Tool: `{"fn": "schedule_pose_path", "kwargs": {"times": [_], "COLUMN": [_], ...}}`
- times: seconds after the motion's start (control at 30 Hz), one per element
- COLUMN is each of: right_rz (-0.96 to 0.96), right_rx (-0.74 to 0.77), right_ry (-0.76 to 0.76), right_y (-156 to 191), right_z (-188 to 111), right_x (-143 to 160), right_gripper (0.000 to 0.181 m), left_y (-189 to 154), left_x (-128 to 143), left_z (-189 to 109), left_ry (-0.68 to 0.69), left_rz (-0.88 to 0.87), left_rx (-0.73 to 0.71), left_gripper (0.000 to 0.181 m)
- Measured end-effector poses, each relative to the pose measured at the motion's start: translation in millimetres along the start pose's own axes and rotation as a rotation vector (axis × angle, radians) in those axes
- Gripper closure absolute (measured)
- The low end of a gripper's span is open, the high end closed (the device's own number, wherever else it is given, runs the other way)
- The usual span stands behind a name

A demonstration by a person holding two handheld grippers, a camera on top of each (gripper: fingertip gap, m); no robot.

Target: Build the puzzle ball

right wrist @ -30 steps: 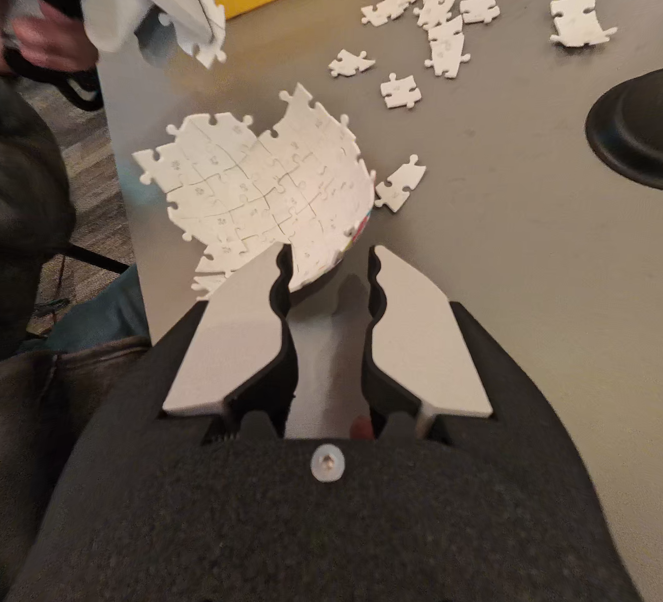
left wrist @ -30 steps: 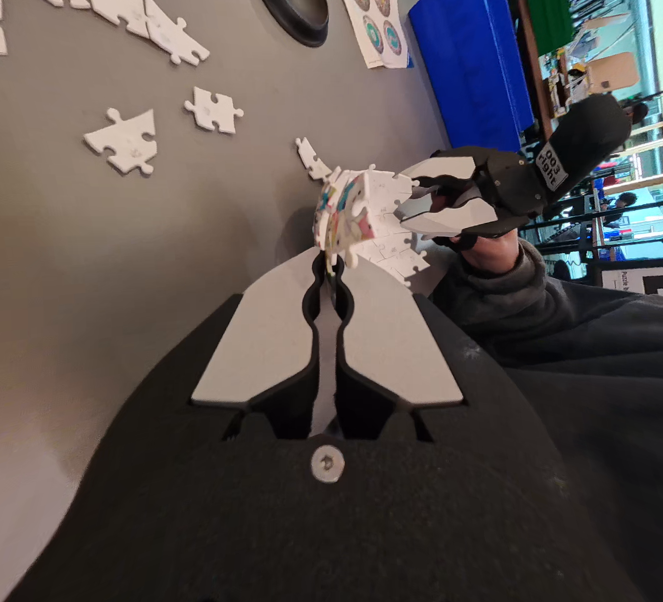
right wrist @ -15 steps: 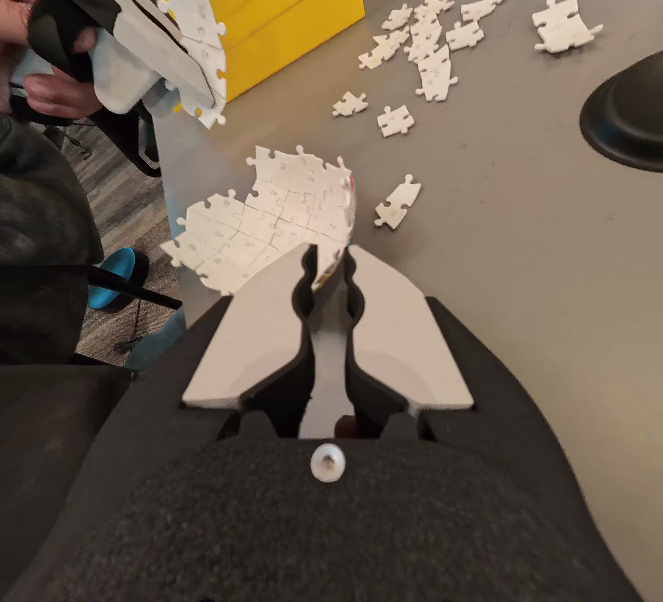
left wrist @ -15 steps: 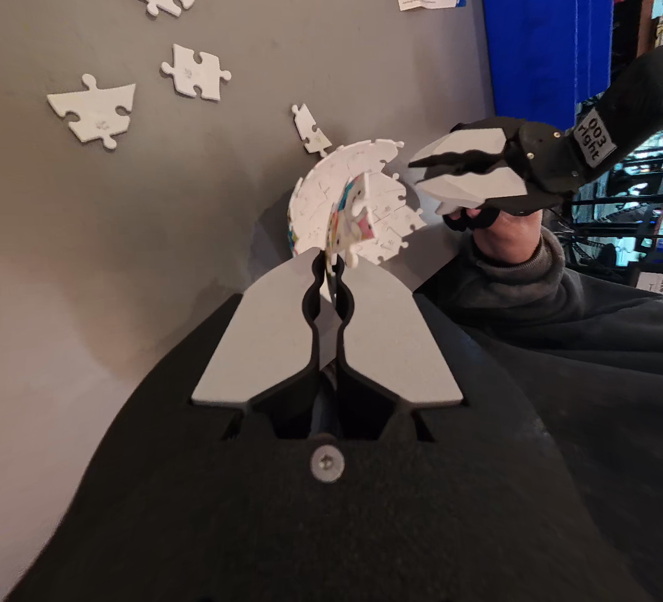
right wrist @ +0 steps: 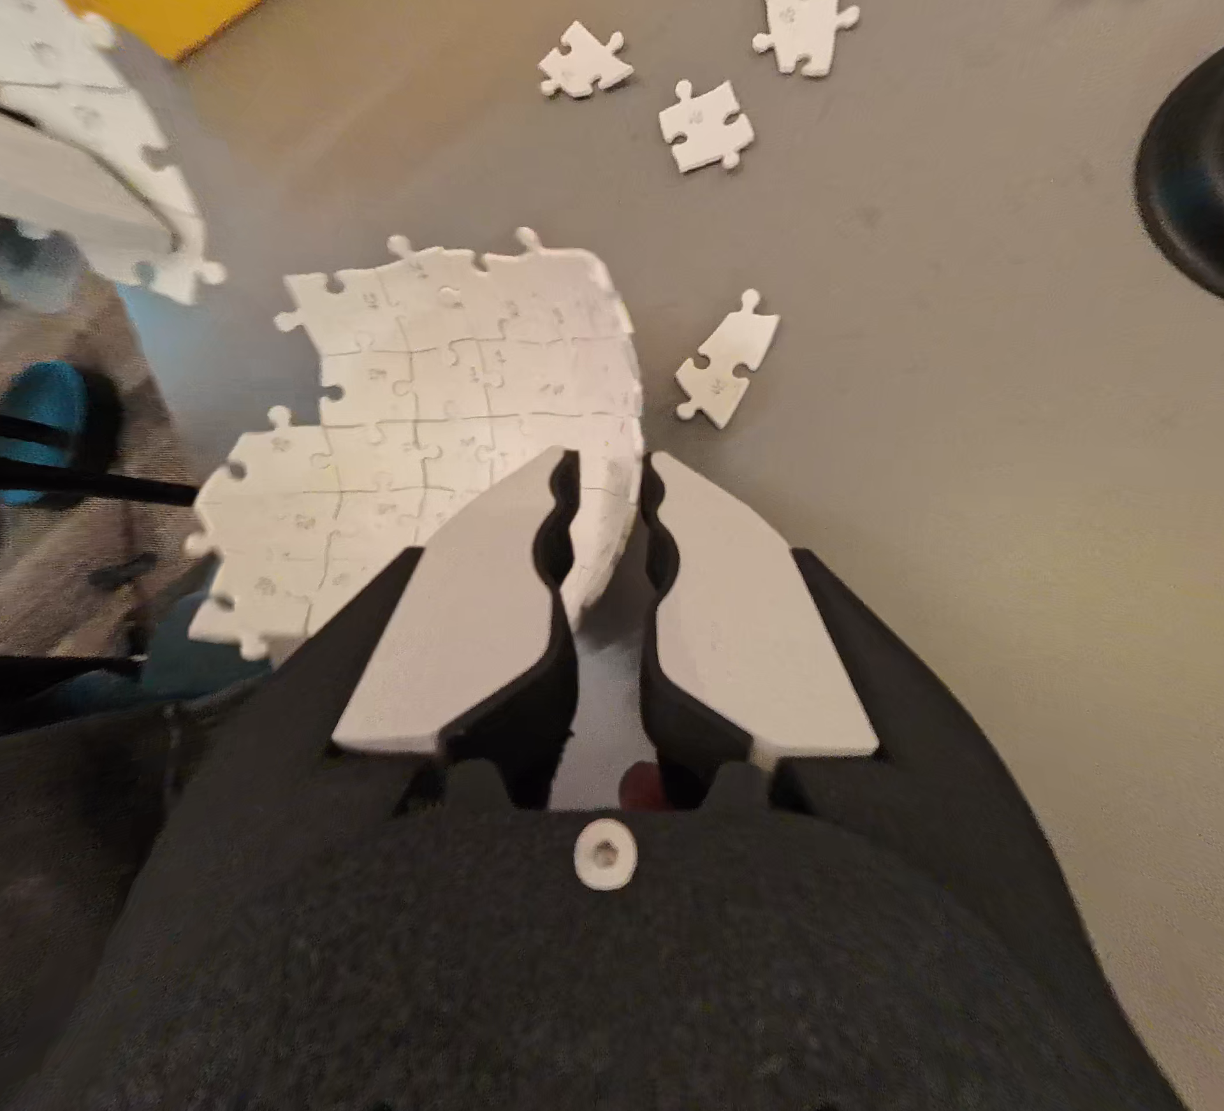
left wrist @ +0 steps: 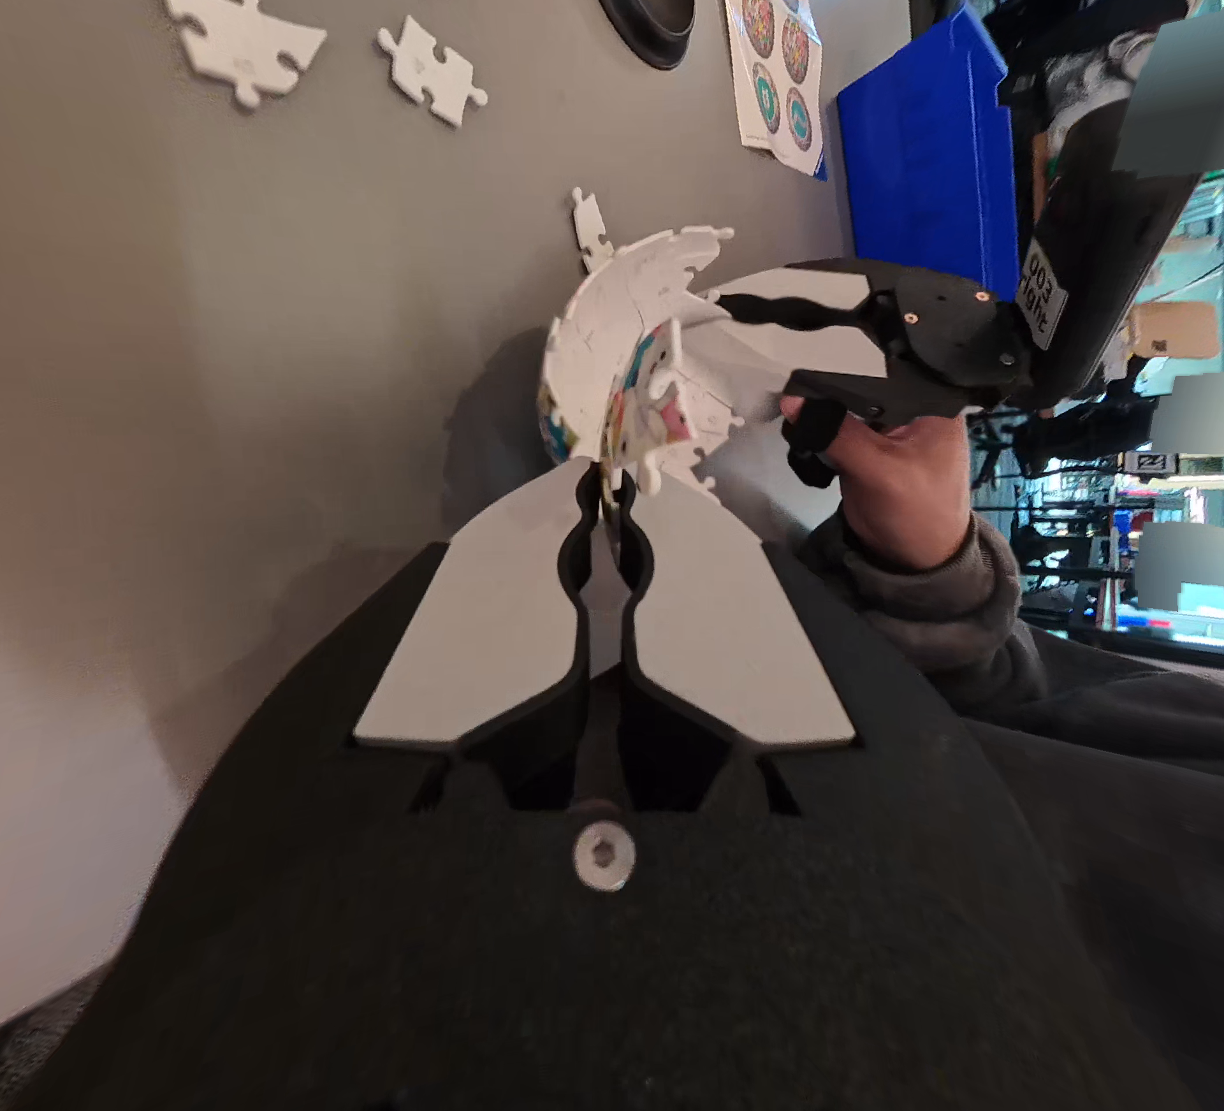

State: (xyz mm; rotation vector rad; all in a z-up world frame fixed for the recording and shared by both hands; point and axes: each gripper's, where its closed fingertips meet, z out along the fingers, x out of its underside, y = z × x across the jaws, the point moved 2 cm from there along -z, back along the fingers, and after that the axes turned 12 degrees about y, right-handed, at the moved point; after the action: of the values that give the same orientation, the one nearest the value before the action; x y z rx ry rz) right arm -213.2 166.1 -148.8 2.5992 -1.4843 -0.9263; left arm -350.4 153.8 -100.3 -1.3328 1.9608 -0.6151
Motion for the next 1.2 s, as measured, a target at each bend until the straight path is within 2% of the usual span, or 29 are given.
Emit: {"fn": "schedule_pose_path", "kwargs": {"times": [0.07, 0.2, 0.33, 0.43, 0.7, 0.83, 1.03, 1.2], "right_rz": [-0.041, -0.082, -0.161, -0.198, -0.178, -0.197, -0.194, -0.279], "right_rx": [0.070, 0.132, 0.229, 0.280, 0.341, 0.413, 0.436, 0.505], "right_ry": [-0.009, -0.027, -0.029, -0.024, -0.016, 0.013, 0.040, 0.070], "right_y": [0, 6, 9, 8, -2, -6, -7, 1], "right_z": [1, -3, -12, -20, -31, -40, -41, -45], "right_x": [-4, -12, -17, -18, -12, -11, -11, -24], "right_gripper": [0.176, 0.178, 0.178, 0.178, 0.178, 0.178, 0.178, 0.178], "left_y": [2, -1, -6, -4, -6, -3, -1, 1], "left_x": [12, 33, 49, 43, 31, 32, 36, 37], "left_z": [-4, -6, 7, 21, 61, 63, 68, 74], "left_ry": [-0.016, -0.059, -0.095, -0.139, -0.201, -0.238, -0.280, -0.325], "left_rz": [-0.027, -0.111, -0.197, -0.248, -0.301, -0.338, -0.397, -0.447], "left_rx": [0.011, 0.089, 0.175, 0.227, 0.222, 0.214, 0.214, 0.224], "left_gripper": [0.179, 0.179, 0.179, 0.179, 0.179, 0.179, 0.179, 0.179]}}
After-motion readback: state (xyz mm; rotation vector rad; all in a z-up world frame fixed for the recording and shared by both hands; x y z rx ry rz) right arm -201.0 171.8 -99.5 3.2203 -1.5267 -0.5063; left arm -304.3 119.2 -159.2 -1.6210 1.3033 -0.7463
